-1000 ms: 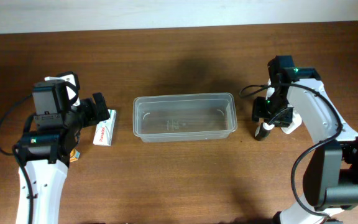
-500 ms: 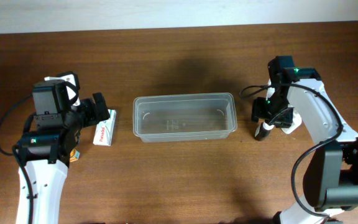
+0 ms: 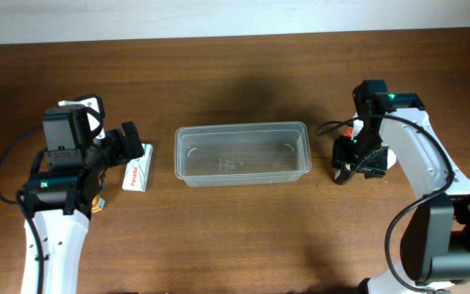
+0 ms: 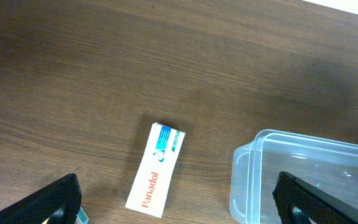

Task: Pack container
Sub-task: 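Close the right gripper on the dark brown bottle and lift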

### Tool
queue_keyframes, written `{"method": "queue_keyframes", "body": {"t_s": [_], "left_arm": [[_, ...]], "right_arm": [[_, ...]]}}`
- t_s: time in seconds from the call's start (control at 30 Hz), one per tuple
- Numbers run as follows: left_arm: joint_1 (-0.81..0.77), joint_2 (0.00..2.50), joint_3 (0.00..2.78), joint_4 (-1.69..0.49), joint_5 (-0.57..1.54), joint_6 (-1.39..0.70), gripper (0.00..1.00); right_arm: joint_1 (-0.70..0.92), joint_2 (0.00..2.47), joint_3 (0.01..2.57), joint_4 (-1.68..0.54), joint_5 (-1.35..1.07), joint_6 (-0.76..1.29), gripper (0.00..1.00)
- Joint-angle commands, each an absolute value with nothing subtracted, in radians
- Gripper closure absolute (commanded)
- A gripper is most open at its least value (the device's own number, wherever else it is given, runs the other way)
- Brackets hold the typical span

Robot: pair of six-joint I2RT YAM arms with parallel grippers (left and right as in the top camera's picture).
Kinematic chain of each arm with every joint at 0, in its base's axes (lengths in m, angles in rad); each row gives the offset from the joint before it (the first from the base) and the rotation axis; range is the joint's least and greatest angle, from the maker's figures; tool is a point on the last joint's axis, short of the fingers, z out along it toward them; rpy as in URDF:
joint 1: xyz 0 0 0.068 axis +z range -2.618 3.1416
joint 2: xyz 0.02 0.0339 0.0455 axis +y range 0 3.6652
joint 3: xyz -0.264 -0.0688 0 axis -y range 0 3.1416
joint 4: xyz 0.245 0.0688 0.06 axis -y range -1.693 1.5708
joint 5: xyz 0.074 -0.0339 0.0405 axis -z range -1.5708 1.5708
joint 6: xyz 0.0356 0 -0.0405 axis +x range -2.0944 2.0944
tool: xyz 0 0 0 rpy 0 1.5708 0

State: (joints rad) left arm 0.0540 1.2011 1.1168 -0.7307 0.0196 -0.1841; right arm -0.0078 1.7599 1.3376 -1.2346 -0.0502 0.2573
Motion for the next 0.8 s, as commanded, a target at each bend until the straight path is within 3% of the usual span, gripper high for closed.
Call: {"method": "queue_keyframes", "body": {"t_s": [0.0, 0.5, 0.77], "left_arm": [[0.060, 1.212, 1.136, -0.731, 0.030, -0.186, 0.01], [0.060, 1.212, 1.136, -0.732, 0.030, -0.186, 0.01], [0.060, 1.212, 1.136, -0.731, 0.030, -0.186, 0.00]], "right_arm": [[-0.012, 1.736, 1.320, -1.233, -0.059, 0.275, 0.34], [0.025, 1.736, 1.216, -1.120, -0.065, 0.291, 0.44], [0.026, 1.736, 1.216, -1.084, -0.021, 0.290, 0.44]]}}
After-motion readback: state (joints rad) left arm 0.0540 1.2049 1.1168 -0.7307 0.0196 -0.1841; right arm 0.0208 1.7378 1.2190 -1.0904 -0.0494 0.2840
